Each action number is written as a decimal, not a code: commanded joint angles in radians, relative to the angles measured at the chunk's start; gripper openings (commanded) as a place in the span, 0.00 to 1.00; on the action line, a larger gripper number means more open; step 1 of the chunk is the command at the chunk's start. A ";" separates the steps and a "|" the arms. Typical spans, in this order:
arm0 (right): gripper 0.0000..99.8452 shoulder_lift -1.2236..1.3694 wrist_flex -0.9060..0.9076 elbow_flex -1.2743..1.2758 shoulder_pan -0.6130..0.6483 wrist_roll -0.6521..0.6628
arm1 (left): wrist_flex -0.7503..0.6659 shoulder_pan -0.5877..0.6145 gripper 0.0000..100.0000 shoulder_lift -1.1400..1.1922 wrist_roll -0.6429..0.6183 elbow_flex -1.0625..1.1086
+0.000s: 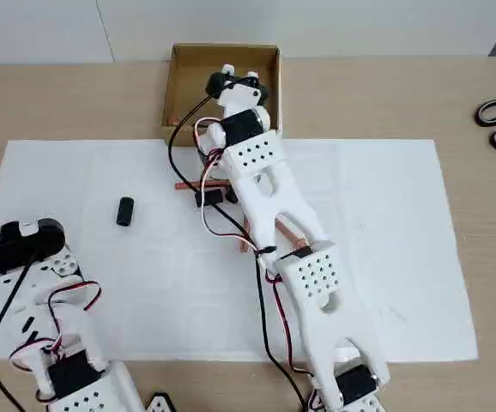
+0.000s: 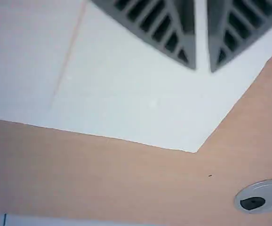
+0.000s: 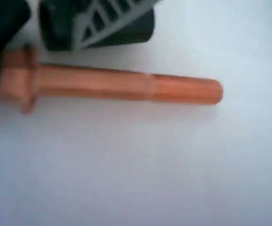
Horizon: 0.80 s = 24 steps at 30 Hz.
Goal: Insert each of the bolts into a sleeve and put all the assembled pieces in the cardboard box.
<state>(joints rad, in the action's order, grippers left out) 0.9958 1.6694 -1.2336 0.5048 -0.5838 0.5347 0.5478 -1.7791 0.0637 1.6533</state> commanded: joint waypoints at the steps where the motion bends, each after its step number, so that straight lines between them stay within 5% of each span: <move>1: 0.20 -0.007 0.007 -0.002 -0.030 -0.008 | 0.000 0.000 0.01 0.003 0.000 -0.048; 24: 0.19 0.015 -0.001 0.092 -0.079 -0.009 | 0.002 -0.011 0.01 0.003 -0.003 -0.050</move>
<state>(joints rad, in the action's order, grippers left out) 1.0157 1.6617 -1.1446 0.4250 -0.5869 0.5347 0.5478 -1.7791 0.0637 1.6533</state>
